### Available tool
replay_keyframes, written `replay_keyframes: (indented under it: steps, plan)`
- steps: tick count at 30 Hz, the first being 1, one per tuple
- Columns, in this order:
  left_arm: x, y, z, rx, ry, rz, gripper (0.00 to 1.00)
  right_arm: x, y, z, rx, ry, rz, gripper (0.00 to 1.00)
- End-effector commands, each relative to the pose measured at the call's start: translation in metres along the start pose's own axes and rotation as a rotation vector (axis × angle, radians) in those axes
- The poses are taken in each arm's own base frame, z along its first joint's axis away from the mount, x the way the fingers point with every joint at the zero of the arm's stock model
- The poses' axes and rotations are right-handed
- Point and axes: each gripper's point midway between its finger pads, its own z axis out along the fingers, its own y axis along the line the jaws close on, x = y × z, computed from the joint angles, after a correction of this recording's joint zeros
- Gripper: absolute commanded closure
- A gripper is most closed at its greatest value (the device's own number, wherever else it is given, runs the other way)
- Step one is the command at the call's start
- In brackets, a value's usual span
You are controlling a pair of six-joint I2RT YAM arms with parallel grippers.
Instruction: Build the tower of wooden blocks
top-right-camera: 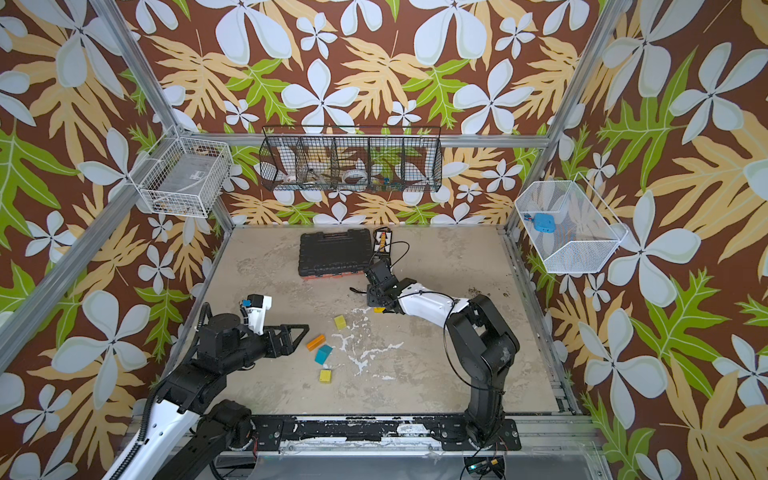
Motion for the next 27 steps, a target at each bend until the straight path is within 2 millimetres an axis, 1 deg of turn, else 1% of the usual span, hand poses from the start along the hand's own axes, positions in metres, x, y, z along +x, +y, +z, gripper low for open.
replay_keyframes:
  steps: [1, 7, 11, 15, 19, 21, 24, 27]
  plan:
    - [-0.004, -0.005, 0.0, 0.021, -0.017, 0.015, 0.0, -0.002, -0.003, 0.002, 0.025, -0.007, 0.008, 0.34]
    - [-0.004, -0.005, 0.0, 0.021, -0.017, 0.015, 0.0, -0.003, -0.005, 0.002, 0.035, -0.009, 0.008, 0.32]
    - [-0.004, -0.005, 0.0, 0.022, -0.016, 0.016, 0.0, -0.007, -0.003, -0.002, 0.028, -0.019, 0.006, 0.31]
    - [-0.004, -0.004, 0.0, 0.021, -0.017, 0.016, 0.0, -0.018, -0.003, -0.018, 0.025, -0.052, -0.009, 0.26]
    - [-0.004, -0.004, 0.0, 0.02, -0.018, 0.015, 0.0, -0.03, -0.001, -0.048, 0.034, -0.119, -0.023, 0.2]
    - [-0.004, -0.005, 0.0, 0.02, -0.017, 0.016, 0.0, -0.032, 0.005, -0.064, 0.02, -0.153, -0.035, 0.18]
    - [-0.005, -0.005, 0.0, 0.02, -0.018, 0.015, 0.0, -0.029, 0.024, -0.087, -0.028, -0.197, -0.065, 0.16]
    - [-0.005, -0.005, 0.0, 0.021, -0.019, 0.015, 0.0, -0.016, 0.056, -0.1, -0.125, -0.209, -0.106, 0.16]
